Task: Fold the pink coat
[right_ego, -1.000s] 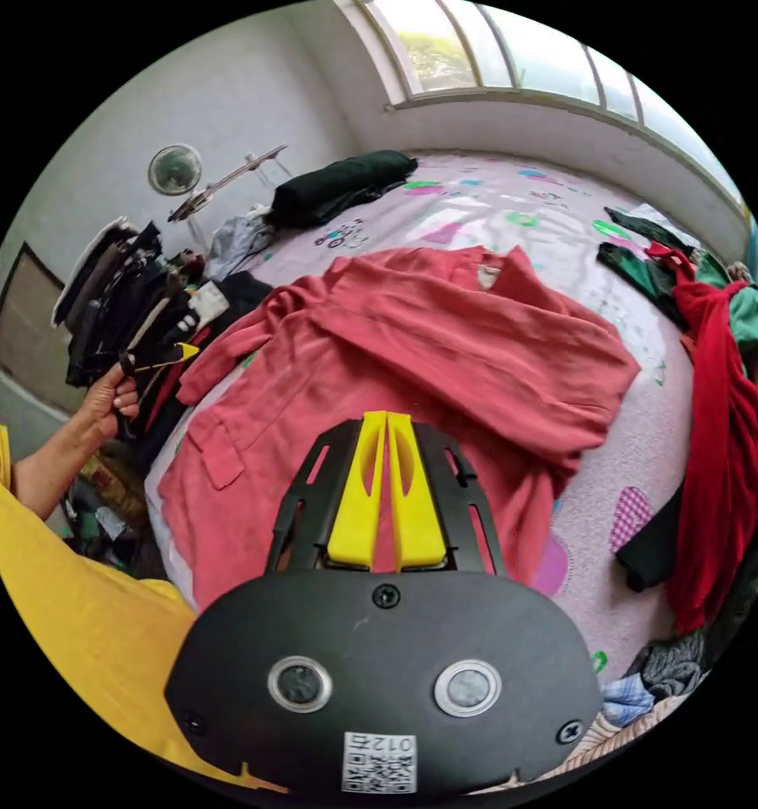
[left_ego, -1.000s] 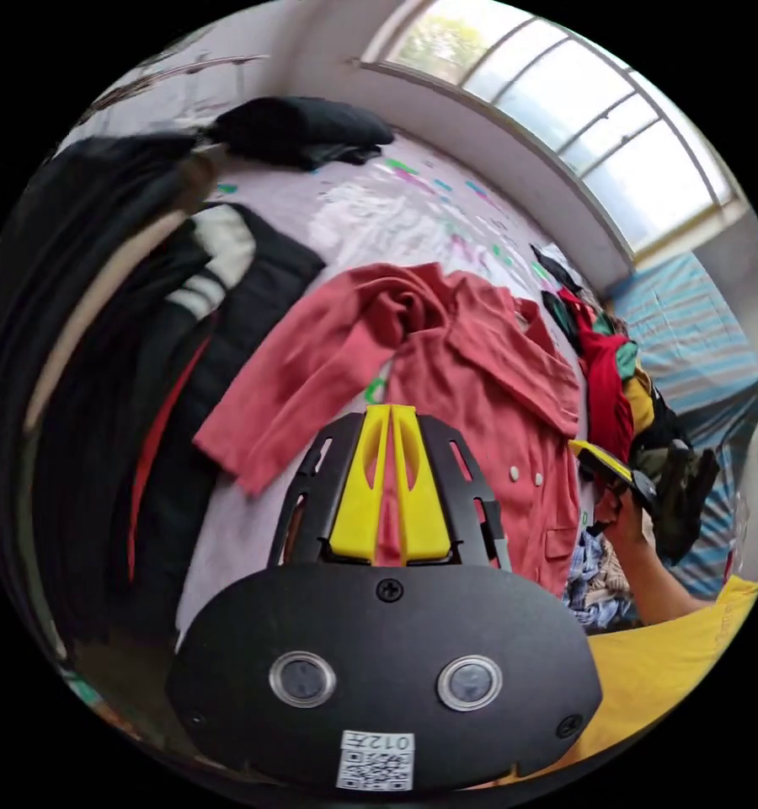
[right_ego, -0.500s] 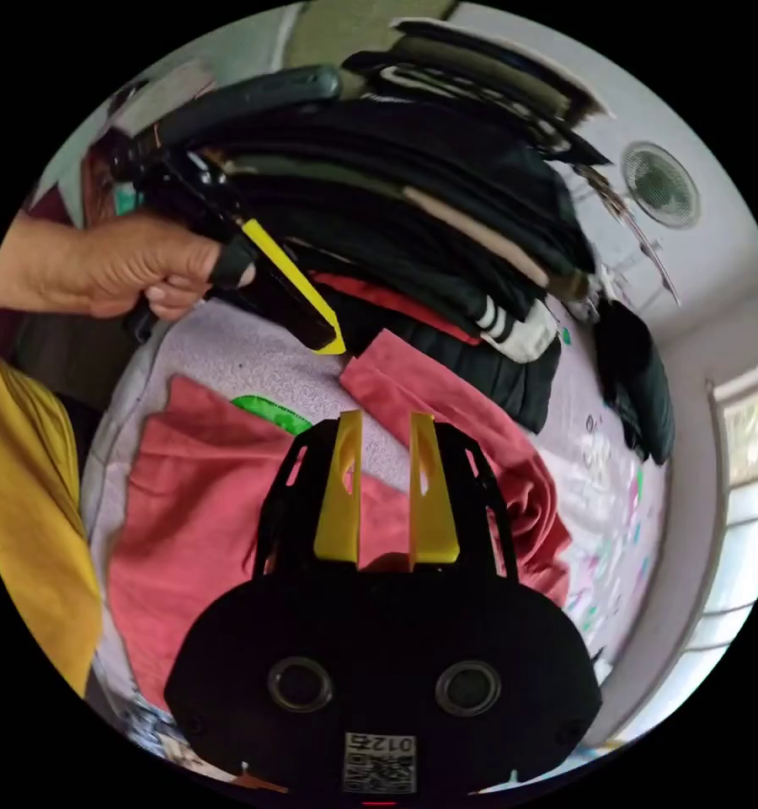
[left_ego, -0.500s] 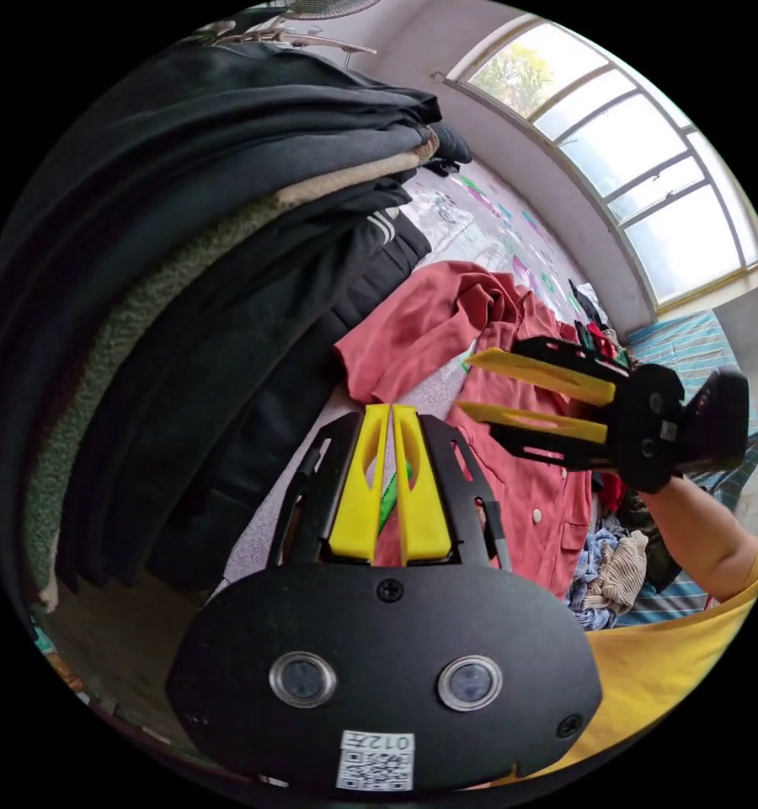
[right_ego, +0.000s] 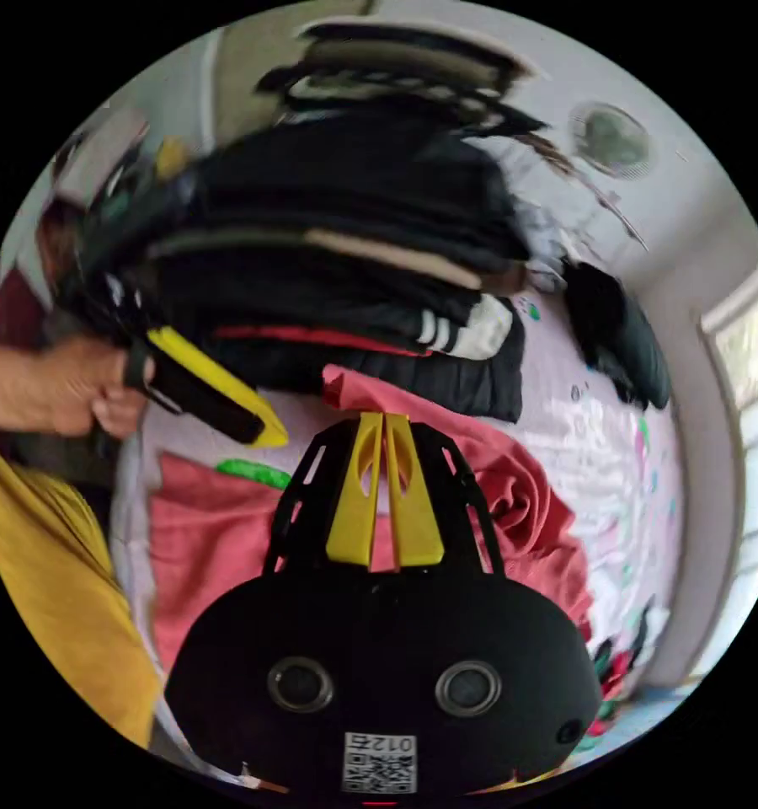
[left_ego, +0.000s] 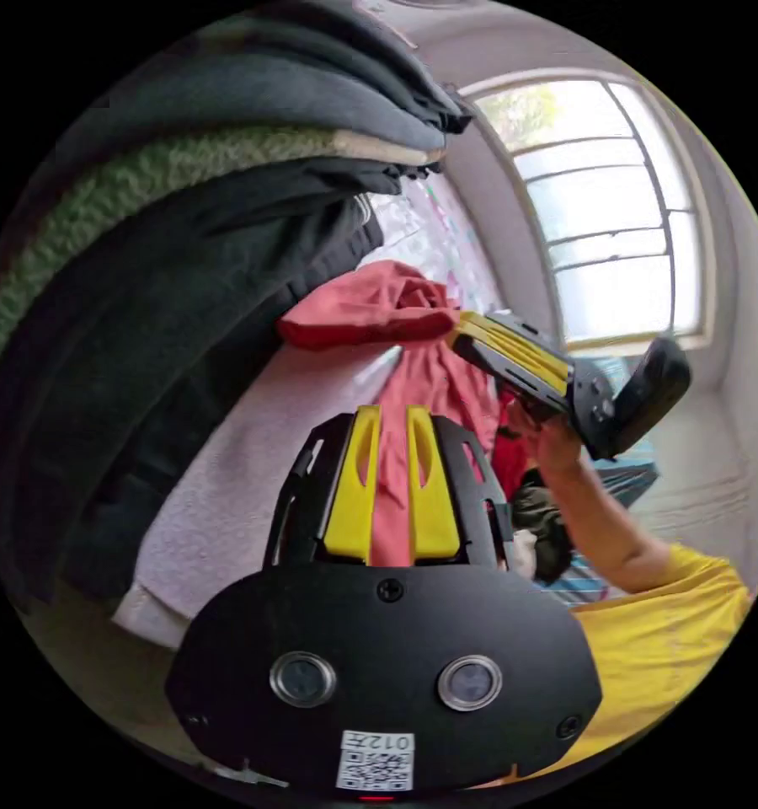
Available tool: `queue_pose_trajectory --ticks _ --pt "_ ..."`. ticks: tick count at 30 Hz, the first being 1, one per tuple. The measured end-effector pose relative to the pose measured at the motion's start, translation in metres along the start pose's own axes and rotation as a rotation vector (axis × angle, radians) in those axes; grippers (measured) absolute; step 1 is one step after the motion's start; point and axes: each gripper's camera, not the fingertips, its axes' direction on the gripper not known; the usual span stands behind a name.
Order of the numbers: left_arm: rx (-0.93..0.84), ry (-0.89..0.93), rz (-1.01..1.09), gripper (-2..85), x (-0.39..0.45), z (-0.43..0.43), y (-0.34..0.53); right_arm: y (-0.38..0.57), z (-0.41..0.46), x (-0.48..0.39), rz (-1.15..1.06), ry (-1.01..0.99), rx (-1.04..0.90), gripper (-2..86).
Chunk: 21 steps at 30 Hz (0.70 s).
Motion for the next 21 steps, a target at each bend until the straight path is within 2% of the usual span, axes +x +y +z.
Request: queue_pose_trajectory --ticks 2,3,5,7,11,13,15,17,19,21 --pt "0.037 0.261 -0.068 10.8 -0.016 -0.002 -0.008 0.024 -0.036 0.036 0.248 -0.101 0.13 1.0" --pt "0.047 0.313 -0.08 12.0 -0.018 -0.001 -0.01 0.045 -0.057 0.054 0.366 -0.165 0.213 1.0" --pt "0.063 0.469 -0.098 17.8 -0.018 0.003 -0.019 0.072 -0.081 0.066 0.453 -0.191 0.3 1.0" --pt "0.039 0.567 -0.104 21.9 -0.014 0.012 -0.027 0.091 -0.097 0.063 0.447 -0.166 0.321 1.1" --pt "0.056 0.753 -0.084 28.5 0.003 0.023 -0.038 0.116 -0.098 0.04 0.374 -0.075 0.238 1.2" --pt "0.072 0.779 -0.083 28.0 0.006 0.021 -0.038 0.126 -0.096 0.035 0.375 -0.08 0.231 1.3" --pt "0.064 0.762 -0.11 22.2 0.003 0.02 -0.039 0.135 -0.094 0.026 0.363 -0.081 0.234 1.5" --pt "0.039 0.661 -0.197 7.0 -0.007 0.019 -0.04 0.137 -0.094 0.019 0.318 -0.106 0.238 1.8" --pt "0.01 0.549 -0.256 6.0 -0.012 0.017 -0.044 0.136 -0.093 0.014 0.283 -0.095 0.221 2.3" --pt "0.015 0.49 -0.211 5.8 -0.005 0.007 -0.056 0.139 -0.088 0.022 0.287 -0.077 0.157 3.4"
